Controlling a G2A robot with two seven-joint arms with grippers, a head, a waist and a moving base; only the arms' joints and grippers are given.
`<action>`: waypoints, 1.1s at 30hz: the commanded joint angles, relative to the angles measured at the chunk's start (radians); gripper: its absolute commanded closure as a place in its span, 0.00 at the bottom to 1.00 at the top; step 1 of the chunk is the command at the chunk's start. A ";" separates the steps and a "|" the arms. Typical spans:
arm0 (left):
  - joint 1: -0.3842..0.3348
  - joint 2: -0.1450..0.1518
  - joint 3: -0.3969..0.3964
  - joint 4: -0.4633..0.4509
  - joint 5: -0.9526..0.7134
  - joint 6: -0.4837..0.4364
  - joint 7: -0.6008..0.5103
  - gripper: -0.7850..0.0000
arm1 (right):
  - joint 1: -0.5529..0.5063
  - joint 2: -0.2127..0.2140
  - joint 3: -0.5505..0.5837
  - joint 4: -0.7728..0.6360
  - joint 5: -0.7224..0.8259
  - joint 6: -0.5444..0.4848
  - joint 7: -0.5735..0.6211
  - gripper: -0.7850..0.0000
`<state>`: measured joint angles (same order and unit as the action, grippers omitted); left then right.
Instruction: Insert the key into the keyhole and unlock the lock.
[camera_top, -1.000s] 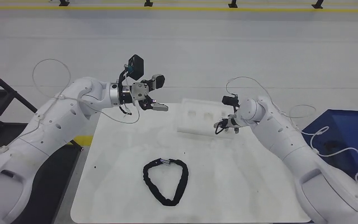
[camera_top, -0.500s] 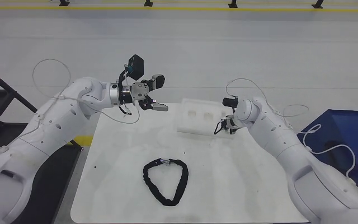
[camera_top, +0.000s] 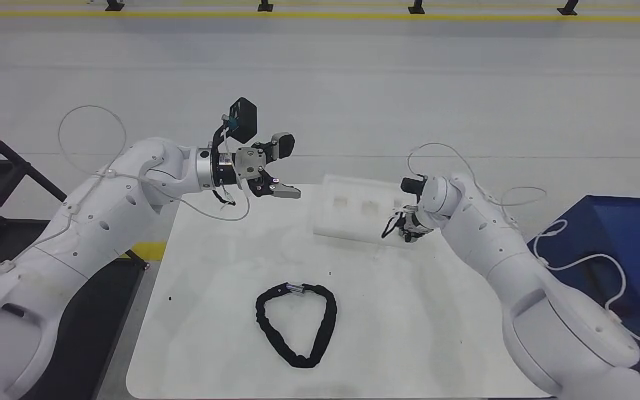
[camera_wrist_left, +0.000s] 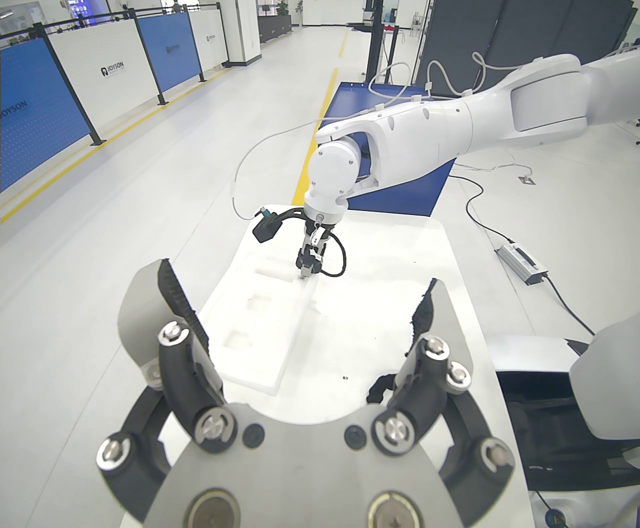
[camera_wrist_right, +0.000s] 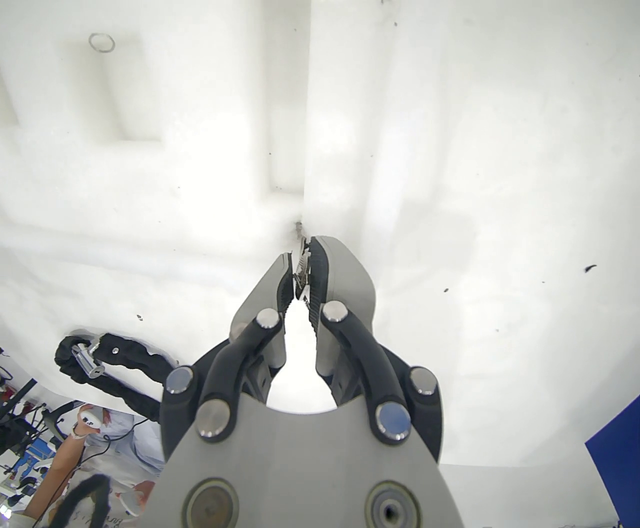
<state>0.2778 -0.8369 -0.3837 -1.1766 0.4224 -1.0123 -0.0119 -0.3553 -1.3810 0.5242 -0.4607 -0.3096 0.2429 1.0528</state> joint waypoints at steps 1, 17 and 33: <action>0.000 0.000 0.000 0.000 0.000 0.000 0.000 0.00 | 0.004 -0.007 0.000 0.015 -0.001 -0.004 -0.003 0.90; 0.000 0.000 0.000 0.000 0.000 0.000 0.000 0.00 | 0.061 -0.033 0.012 0.062 -0.044 0.009 0.028 1.00; 0.000 0.000 0.000 0.000 0.000 0.000 0.000 0.00 | 0.036 0.087 0.171 -0.200 0.009 -0.181 0.220 1.00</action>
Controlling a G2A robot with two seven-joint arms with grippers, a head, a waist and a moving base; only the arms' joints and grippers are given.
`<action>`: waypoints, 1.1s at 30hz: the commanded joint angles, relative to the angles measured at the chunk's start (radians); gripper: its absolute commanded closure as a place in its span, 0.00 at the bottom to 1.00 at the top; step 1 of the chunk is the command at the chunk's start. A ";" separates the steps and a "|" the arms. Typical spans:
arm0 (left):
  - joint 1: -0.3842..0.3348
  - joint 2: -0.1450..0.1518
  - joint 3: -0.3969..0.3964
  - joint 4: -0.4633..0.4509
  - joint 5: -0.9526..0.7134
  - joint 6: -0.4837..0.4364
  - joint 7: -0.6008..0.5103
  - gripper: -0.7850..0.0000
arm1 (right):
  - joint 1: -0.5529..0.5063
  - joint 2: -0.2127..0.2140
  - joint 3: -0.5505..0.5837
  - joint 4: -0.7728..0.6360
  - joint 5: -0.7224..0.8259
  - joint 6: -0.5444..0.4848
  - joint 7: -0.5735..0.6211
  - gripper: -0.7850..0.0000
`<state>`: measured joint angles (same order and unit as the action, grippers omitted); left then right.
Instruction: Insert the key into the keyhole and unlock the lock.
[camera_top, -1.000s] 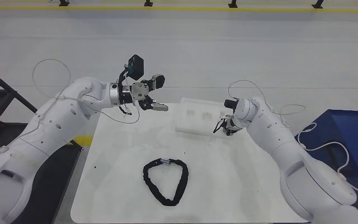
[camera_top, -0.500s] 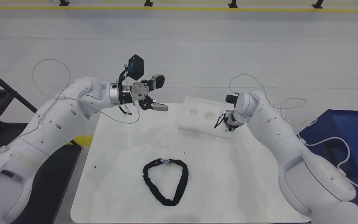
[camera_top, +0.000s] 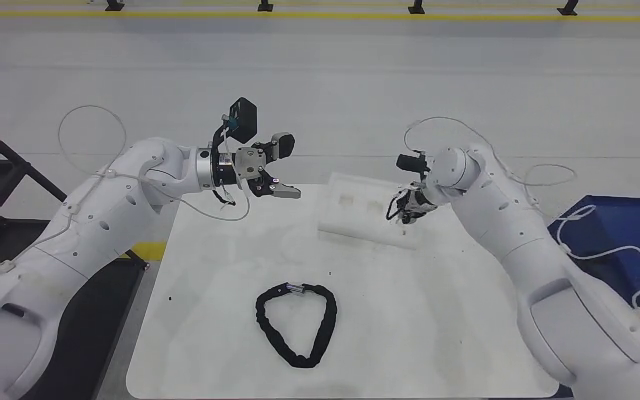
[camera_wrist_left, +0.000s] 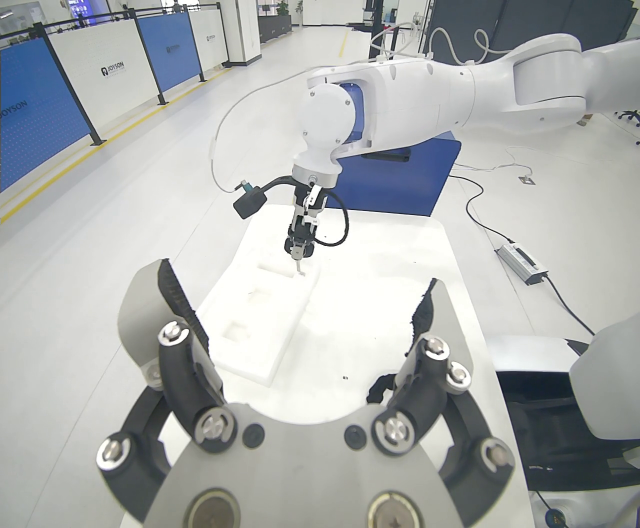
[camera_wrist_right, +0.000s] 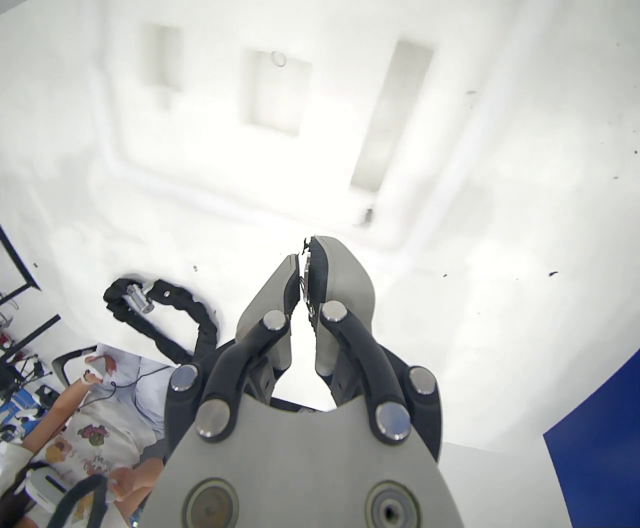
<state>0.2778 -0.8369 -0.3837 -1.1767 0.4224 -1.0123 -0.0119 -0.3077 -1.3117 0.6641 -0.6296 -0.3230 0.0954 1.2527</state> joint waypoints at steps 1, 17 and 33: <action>0.000 0.000 0.000 0.000 0.000 0.000 0.000 0.00 | -0.022 0.035 0.061 -0.058 0.041 -0.059 0.034 1.00; 0.000 0.000 0.000 0.000 0.000 0.000 0.000 0.00 | -0.502 0.261 0.631 -0.752 0.275 -0.043 0.091 1.00; 0.000 0.000 0.000 0.000 0.000 0.000 0.000 0.00 | -0.663 0.278 0.761 -0.885 0.472 -0.036 0.000 1.00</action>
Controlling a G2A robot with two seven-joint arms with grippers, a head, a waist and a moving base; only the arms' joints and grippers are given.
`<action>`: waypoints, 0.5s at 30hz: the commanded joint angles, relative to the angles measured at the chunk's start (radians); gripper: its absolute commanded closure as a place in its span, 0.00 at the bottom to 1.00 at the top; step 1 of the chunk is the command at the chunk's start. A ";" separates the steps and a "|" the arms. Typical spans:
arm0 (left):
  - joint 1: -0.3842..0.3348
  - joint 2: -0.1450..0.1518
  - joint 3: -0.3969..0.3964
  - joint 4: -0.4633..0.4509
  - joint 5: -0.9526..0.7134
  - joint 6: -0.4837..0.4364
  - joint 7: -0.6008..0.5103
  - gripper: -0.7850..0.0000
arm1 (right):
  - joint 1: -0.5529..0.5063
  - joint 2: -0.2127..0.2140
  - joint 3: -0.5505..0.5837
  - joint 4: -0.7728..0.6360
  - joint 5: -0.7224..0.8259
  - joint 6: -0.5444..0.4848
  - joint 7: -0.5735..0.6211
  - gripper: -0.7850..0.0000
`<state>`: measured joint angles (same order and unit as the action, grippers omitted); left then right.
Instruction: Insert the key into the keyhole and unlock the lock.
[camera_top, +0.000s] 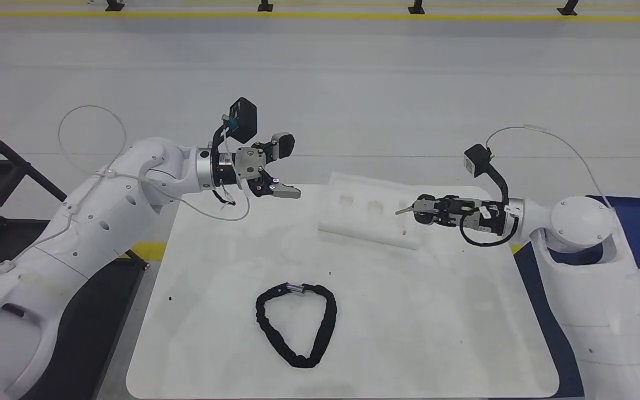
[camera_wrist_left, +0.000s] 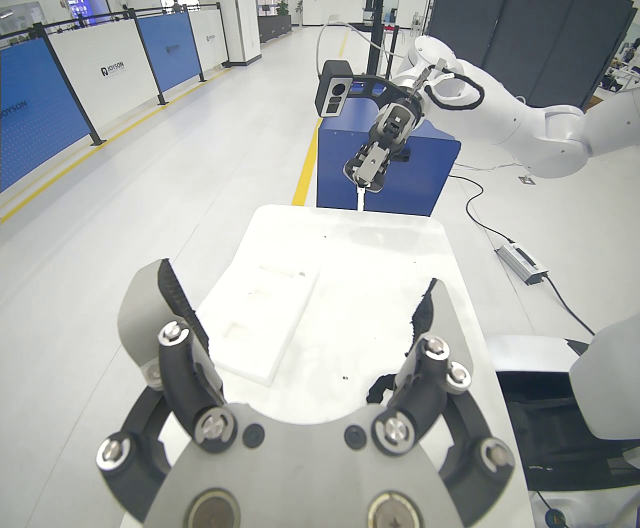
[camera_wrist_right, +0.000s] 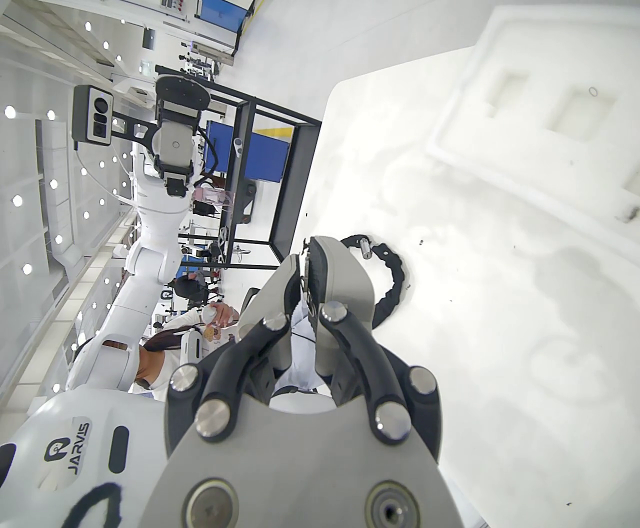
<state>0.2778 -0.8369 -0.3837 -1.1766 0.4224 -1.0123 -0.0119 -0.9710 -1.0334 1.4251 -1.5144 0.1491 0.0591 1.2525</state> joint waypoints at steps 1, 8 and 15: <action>0.000 0.000 0.000 0.000 0.000 0.000 0.000 0.00 | 0.000 0.000 0.000 0.000 0.000 0.000 0.000 1.00; 0.040 -0.002 -0.008 -0.008 0.013 0.031 -0.018 0.00 | 0.000 0.000 0.000 0.000 0.000 0.000 0.000 1.00; 0.113 -0.023 -0.011 0.038 0.061 0.037 -0.014 0.00 | 0.000 0.000 0.000 0.000 0.000 0.000 0.000 1.00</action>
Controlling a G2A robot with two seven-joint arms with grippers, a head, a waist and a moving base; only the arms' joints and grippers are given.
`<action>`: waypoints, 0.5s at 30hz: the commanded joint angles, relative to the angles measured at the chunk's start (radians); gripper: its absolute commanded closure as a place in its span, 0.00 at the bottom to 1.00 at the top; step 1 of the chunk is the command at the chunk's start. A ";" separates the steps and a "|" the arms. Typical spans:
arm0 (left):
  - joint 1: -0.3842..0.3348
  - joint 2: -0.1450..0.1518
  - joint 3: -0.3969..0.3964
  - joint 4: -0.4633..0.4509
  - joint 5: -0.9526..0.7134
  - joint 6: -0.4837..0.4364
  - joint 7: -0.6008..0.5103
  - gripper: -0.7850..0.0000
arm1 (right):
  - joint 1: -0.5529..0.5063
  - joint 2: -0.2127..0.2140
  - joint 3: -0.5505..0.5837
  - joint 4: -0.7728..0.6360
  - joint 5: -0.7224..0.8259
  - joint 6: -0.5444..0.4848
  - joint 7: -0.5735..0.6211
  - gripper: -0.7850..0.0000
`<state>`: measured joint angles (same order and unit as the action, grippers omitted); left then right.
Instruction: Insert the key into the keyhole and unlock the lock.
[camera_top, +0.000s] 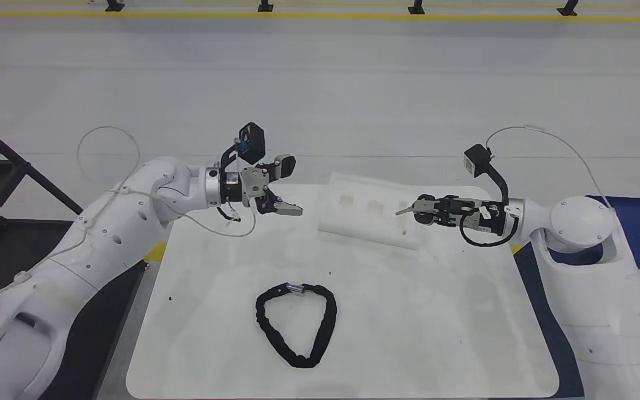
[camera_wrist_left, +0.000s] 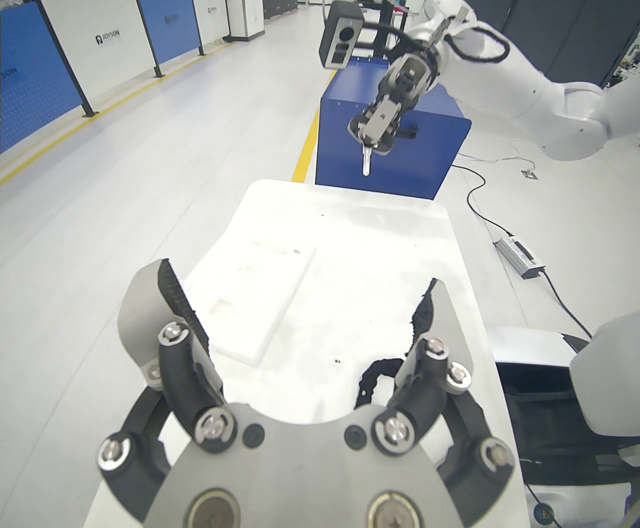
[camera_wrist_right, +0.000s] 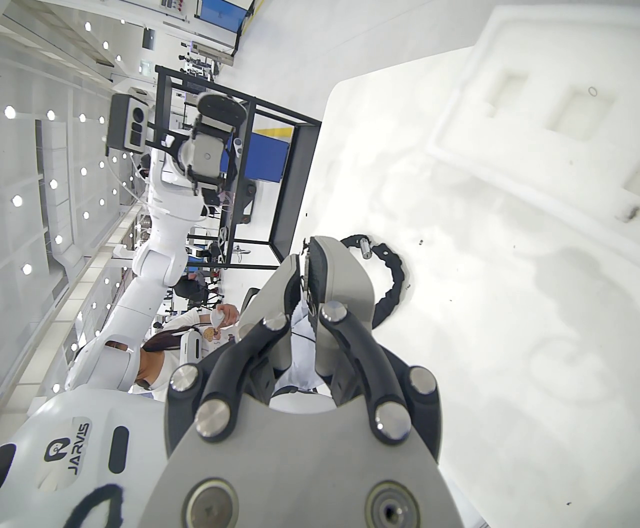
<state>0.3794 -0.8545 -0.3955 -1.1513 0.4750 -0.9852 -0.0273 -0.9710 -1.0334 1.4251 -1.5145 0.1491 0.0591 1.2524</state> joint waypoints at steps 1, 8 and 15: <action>0.022 -0.011 0.004 0.021 0.019 0.014 0.005 0.00 | 0.000 0.000 0.000 0.000 0.000 0.000 0.000 1.00; 0.083 -0.056 0.026 0.096 0.153 0.012 0.036 0.00 | 0.000 0.000 0.000 0.000 0.000 0.000 0.000 1.00; 0.109 -0.102 0.051 0.176 0.311 -0.027 0.063 0.00 | 0.000 0.000 0.000 0.000 0.000 0.000 0.000 1.00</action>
<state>0.4843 -0.9496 -0.3504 -0.9840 0.7617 -1.0093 0.0334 -0.9710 -1.0334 1.4251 -1.5145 0.1491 0.0591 1.2524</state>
